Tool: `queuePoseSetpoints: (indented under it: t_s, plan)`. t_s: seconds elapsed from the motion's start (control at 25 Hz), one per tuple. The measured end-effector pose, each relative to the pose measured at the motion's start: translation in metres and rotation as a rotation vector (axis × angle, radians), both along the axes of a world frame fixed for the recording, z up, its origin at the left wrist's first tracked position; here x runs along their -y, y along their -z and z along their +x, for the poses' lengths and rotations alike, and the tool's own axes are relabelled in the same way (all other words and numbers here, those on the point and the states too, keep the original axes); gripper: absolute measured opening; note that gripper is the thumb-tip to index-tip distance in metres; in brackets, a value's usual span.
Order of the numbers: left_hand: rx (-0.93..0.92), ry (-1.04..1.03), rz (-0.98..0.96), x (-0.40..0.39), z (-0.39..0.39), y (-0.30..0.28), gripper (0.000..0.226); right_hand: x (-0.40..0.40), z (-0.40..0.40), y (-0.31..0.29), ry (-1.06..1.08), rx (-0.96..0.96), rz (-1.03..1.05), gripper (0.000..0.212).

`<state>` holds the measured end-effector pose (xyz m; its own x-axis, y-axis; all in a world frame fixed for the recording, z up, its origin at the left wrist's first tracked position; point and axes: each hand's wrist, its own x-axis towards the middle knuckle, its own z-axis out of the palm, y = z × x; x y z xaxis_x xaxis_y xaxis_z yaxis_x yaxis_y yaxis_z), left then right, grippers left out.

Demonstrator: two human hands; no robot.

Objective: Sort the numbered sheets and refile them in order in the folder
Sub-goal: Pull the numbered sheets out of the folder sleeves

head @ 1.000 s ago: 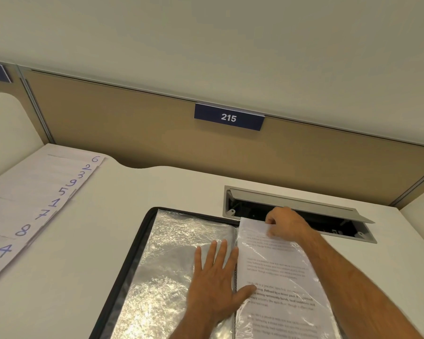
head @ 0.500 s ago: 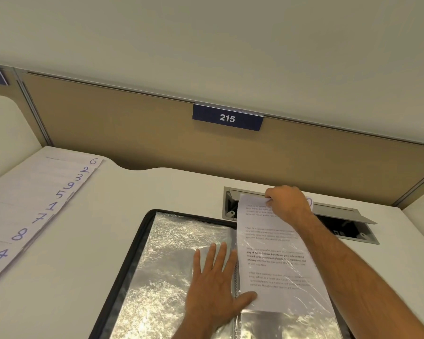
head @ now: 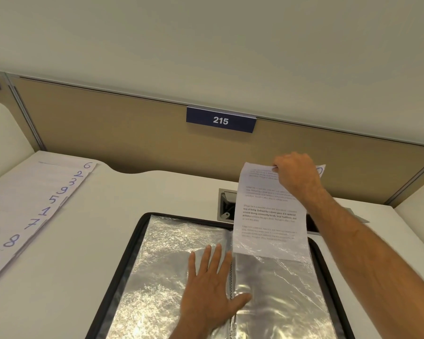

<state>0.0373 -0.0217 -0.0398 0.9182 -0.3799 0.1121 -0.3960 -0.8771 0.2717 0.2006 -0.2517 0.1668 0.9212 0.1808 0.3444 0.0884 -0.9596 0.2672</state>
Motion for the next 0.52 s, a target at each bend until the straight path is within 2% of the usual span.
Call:
queuePoseSetpoints:
  t_s: [0.12,0.32,0.4,0.52]
  plan:
    - [-0.002,0.011,-0.006,0.001,0.001,0.000,0.097,0.007,-0.003,-0.022,-0.038,0.132,0.031,0.016]
    - [-0.081,0.008,-0.002,-0.002,0.001,-0.014,0.109,0.019,-0.018,-0.050,-0.014,0.178,0.071,0.012]
    - [-0.197,0.005,-0.021,-0.005,0.002,-0.018,0.113,0.021,-0.027,-0.064,-0.017,0.197,0.127,0.012]
    - [-0.271,-0.023,-0.277,-0.010,0.008,-0.018,0.113,0.015,-0.046,-0.088,-0.081,0.137,0.234,0.013]
